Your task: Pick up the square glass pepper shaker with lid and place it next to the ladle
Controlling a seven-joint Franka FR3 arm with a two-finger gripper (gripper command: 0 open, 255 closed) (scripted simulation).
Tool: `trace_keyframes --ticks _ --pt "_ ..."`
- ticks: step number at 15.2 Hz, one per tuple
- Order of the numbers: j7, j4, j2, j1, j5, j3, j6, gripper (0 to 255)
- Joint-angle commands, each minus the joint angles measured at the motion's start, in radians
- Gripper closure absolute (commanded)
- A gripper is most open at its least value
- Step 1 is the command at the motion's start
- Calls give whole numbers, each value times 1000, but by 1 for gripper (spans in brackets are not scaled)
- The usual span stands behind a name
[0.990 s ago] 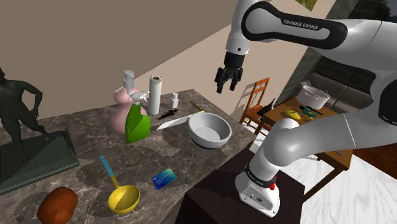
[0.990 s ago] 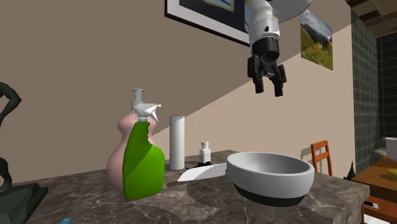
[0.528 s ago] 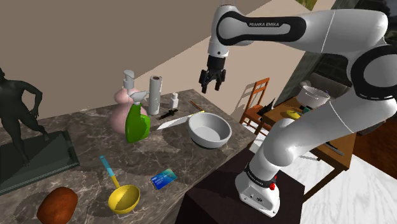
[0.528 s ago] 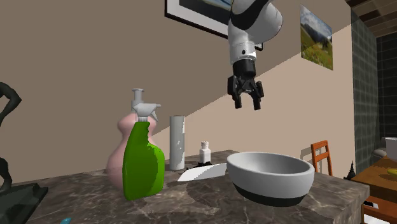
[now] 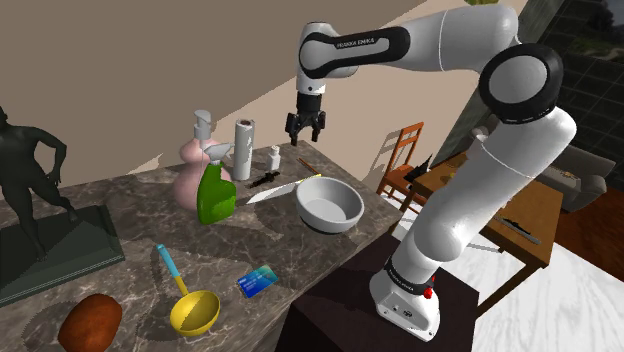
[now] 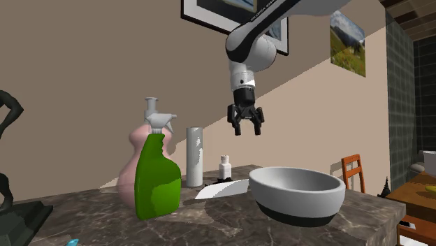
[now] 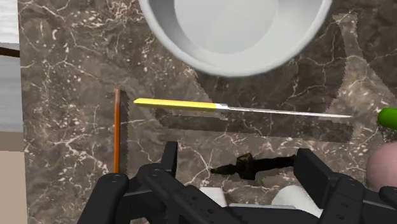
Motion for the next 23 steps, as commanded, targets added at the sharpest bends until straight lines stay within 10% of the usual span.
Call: trace_keyframes --ticks 1,13,23 --pt "-15 57 81 -4 1 -6 16 0" --pt "-55 551 590 -22 25 -7 -12 0" --pt "-57 459 598 -21 27 -6 87 0"
